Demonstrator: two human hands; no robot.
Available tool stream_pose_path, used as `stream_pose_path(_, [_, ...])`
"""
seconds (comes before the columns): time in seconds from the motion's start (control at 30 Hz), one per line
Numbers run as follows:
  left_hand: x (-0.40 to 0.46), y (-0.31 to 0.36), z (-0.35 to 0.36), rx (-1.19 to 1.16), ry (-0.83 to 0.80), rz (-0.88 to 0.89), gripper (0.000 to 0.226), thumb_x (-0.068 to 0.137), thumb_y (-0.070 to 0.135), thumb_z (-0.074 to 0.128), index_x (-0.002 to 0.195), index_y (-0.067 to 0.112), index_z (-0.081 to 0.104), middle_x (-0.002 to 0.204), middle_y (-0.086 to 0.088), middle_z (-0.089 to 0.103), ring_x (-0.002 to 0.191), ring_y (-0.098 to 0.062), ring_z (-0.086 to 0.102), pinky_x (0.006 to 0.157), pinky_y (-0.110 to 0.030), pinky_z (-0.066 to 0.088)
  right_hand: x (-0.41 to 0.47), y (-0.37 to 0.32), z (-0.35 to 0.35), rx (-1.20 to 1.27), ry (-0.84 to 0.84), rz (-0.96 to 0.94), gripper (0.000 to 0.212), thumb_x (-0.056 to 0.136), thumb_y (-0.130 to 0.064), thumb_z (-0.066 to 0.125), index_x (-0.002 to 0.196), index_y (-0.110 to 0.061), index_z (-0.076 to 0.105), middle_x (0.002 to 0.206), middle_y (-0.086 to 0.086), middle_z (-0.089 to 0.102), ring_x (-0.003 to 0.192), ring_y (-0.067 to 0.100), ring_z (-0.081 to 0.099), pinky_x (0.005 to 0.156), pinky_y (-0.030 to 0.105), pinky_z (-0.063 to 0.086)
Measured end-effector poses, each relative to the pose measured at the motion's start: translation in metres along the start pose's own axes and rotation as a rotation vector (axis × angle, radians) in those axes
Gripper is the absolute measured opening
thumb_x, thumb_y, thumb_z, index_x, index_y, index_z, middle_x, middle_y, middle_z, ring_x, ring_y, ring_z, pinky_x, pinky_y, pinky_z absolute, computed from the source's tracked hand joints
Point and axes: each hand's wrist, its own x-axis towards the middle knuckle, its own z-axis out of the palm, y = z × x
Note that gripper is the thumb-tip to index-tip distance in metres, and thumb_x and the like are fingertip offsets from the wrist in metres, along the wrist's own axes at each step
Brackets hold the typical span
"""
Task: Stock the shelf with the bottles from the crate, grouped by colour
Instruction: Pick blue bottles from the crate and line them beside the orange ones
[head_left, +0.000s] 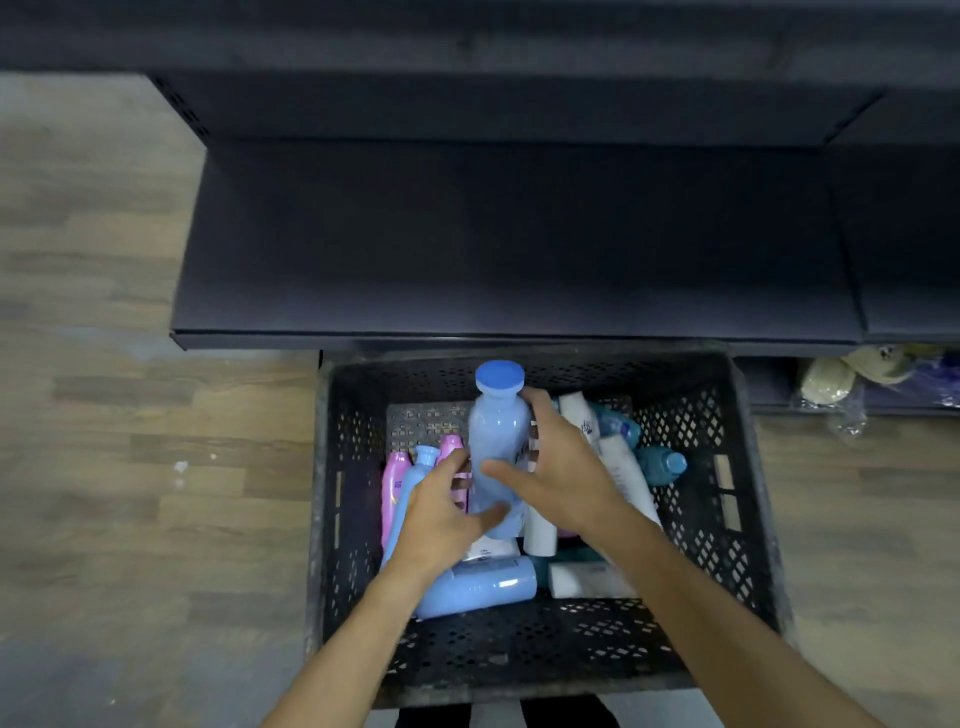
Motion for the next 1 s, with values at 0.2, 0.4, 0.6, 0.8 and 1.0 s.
stream_pose_path(0.2, [-0.049, 0.083, 0.006, 0.270, 0.416, 0.115, 0.034, 0.071, 0.035, 0.078, 0.091, 0.020, 0.055, 0.079, 0.008, 0.065, 0.078, -0.018, 0.063, 0.060, -0.032, 0.044, -0.036, -0.084, -0.029, 0.007, 0.262, -0.059, 0.066, 0.078, -0.033, 0.079, 0.131, -0.027, 0.039, 0.122, -0.006, 0.056, 0.108, 0.013, 0.055, 0.085, 0.029, 0.047])
stream_pose_path(0.4, [-0.092, 0.164, -0.027, 0.202, 0.306, 0.309, 0.035, 0.063, 0.042, 0.077, 0.081, 0.033, 0.048, 0.070, 0.009, 0.063, 0.064, -0.009, 0.061, 0.057, -0.036, 0.051, -0.084, -0.166, -0.085, -0.047, 0.342, -0.181, 0.073, 0.072, -0.043, 0.080, 0.132, -0.034, 0.040, 0.120, -0.015, 0.051, 0.109, 0.005, 0.054, 0.089, 0.031, 0.050])
stream_pose_path(0.6, [-0.132, 0.254, -0.077, 0.224, 0.166, 0.545, 0.045, 0.062, 0.047, 0.079, 0.101, 0.032, 0.062, 0.086, 0.014, 0.071, 0.079, -0.006, 0.068, 0.071, -0.037, 0.056, -0.125, -0.251, -0.159, 0.023, 0.196, -0.344, 0.072, 0.086, -0.022, 0.076, 0.144, -0.035, 0.035, 0.127, -0.020, 0.060, 0.113, 0.003, 0.062, 0.093, 0.025, 0.054])
stream_pose_path(0.8, [-0.179, 0.331, -0.123, 0.306, 0.193, 0.726, 0.055, 0.061, 0.048, 0.078, 0.112, 0.038, 0.059, 0.094, 0.020, 0.070, 0.084, -0.005, 0.068, 0.073, -0.038, 0.056, -0.161, -0.335, -0.192, -0.011, 0.304, -0.526, 0.066, 0.085, -0.024, 0.077, 0.137, -0.040, 0.039, 0.122, -0.024, 0.062, 0.112, -0.001, 0.061, 0.087, 0.017, 0.052])
stream_pose_path(1.0, [-0.235, 0.403, -0.162, 0.308, 0.268, 0.915, 0.048, 0.066, 0.047, 0.079, 0.107, 0.033, 0.059, 0.094, 0.018, 0.070, 0.085, -0.005, 0.068, 0.074, -0.038, 0.057, -0.195, -0.421, -0.222, -0.077, 0.424, -0.712, 0.067, 0.085, -0.031, 0.077, 0.139, -0.041, 0.038, 0.123, -0.030, 0.058, 0.112, -0.010, 0.056, 0.084, 0.009, 0.047])
